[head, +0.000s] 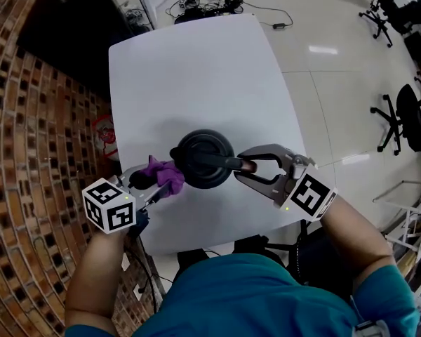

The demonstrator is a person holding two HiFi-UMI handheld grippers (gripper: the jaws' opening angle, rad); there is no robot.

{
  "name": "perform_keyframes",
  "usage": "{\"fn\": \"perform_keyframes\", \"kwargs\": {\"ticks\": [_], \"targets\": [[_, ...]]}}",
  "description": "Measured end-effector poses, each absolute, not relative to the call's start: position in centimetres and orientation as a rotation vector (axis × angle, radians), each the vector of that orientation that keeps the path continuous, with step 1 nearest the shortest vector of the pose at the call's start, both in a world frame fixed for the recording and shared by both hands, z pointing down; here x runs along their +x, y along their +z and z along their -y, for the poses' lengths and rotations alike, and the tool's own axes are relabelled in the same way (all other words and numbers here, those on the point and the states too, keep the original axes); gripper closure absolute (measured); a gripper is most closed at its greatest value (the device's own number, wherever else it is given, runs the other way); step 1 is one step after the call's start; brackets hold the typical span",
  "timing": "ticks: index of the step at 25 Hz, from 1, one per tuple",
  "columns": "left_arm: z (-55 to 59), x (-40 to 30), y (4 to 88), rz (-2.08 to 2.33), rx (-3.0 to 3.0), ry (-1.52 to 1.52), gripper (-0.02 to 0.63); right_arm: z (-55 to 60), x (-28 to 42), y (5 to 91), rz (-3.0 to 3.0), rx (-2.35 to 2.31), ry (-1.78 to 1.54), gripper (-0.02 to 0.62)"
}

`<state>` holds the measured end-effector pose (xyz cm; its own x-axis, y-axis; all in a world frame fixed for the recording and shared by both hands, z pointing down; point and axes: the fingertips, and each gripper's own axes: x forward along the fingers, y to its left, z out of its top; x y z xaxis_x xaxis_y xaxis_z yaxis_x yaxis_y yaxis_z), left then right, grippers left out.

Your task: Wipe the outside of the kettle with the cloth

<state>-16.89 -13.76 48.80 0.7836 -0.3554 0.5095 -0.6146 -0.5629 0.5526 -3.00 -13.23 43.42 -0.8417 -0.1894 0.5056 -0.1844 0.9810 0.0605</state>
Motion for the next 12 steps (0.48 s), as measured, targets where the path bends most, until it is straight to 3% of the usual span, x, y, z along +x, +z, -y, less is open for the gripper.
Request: {"fn": "perform_keyframes", "kwargs": {"ticks": [12], "targets": [[22.4,-15.7,50.0,0.523,2.302,0.561,0.463,13.0,-3.1,43.4,2.598,0.256,0.000,0.472]]}}
